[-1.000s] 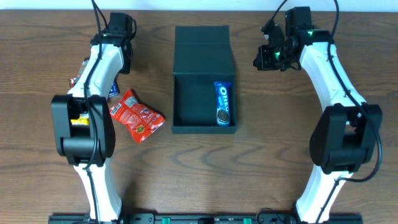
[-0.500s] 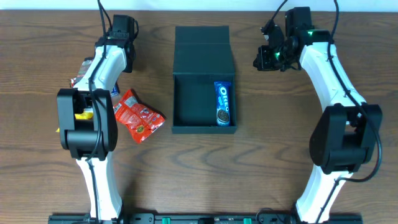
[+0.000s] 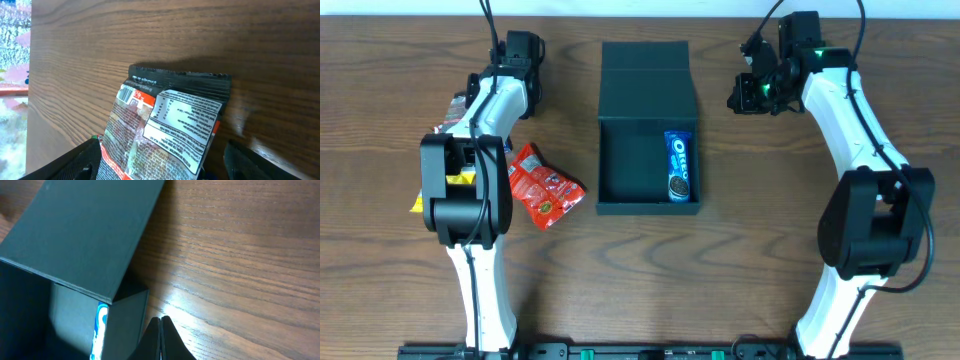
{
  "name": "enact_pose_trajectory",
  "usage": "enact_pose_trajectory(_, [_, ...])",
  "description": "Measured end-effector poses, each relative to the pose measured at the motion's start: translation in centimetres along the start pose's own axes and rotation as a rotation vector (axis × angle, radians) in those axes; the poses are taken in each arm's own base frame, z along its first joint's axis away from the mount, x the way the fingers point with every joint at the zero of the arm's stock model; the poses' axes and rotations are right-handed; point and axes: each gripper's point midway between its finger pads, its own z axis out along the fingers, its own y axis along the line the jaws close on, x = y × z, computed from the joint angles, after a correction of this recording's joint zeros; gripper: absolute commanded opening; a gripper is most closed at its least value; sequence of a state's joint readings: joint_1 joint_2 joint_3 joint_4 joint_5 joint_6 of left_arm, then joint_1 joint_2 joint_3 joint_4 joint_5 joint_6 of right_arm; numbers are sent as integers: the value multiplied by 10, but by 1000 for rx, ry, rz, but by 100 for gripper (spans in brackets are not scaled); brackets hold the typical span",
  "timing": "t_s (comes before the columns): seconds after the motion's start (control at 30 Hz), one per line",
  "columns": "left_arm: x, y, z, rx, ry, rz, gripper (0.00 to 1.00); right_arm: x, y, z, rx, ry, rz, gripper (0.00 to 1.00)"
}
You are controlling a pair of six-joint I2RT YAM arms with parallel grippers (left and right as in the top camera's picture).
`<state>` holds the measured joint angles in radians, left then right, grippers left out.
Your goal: Pack container
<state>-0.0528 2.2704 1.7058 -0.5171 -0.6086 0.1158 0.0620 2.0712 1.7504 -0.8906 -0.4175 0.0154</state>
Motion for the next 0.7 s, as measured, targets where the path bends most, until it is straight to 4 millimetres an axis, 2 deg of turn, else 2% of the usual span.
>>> enact_pose_trajectory(0.37, [1, 2, 1, -4, 5, -39, 71, 0, 0, 0, 0, 0, 3, 1])
enact_pose_trajectory(0.5, [8, 8, 5, -8, 31, -43, 68, 0, 0, 0, 0, -1, 2, 1])
enact_pose_trajectory(0.6, [17, 16, 11, -10, 67, -71, 51, 0, 0, 0, 0, -1, 2, 1])
enact_pose_trajectory(0.7, [21, 20, 15, 0, 83, -88, 28, 0, 0, 0, 0, 0, 3, 1])
